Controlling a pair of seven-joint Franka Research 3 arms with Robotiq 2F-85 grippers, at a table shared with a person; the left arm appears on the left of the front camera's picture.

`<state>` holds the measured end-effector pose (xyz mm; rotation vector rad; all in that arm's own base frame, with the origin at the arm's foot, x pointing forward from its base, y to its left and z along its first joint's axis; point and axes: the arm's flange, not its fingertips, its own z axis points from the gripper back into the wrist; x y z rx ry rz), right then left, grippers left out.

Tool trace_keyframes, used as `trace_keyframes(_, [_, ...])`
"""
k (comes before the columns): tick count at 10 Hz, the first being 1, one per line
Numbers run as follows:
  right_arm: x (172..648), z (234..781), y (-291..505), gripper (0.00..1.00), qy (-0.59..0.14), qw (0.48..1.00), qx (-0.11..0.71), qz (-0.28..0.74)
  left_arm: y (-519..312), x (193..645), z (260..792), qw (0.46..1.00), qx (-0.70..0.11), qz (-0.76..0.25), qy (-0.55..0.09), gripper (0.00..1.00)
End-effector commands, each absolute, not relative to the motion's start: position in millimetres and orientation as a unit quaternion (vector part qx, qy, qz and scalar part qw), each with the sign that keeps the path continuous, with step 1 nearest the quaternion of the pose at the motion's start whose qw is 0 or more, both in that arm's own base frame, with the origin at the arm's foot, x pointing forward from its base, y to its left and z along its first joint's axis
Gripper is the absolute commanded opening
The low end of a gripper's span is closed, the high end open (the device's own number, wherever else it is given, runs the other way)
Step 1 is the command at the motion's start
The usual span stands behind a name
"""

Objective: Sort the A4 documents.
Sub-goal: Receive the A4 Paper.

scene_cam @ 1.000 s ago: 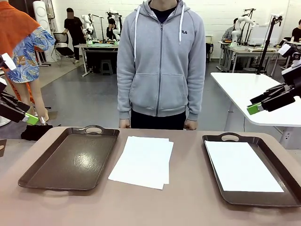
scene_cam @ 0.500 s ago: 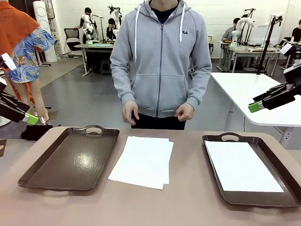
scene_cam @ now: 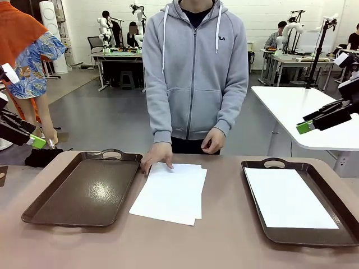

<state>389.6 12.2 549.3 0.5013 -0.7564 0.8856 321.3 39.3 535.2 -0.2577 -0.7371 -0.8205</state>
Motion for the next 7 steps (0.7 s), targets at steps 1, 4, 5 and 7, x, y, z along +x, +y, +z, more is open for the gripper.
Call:
trace_keyframes(1, [389.6, 549.3, 12.2, 1.00, -0.354, 0.805, 0.234, 0.414, 40.3, 321.6, 533.9, 0.843, -0.127, -0.388, -0.350, 1.00])
trace_keyframes(4, [389.6, 549.3, 12.2, 1.00, -0.354, 0.805, 0.234, 0.414, 40.3, 321.6, 533.9, 0.843, -0.127, -0.388, -0.350, 1.00])
trace_keyframes(5, [389.6, 549.3, 12.2, 1.00, -0.354, 0.805, 0.234, 0.414, 40.3, 321.6, 533.9, 0.843, -0.127, -0.388, -0.350, 1.00])
trace_keyframes(7, [389.6, 549.3, 12.2, 1.00, -0.354, 0.805, 0.234, 0.414, 40.3, 321.6, 533.9, 0.843, -0.127, -0.388, -0.350, 1.00])
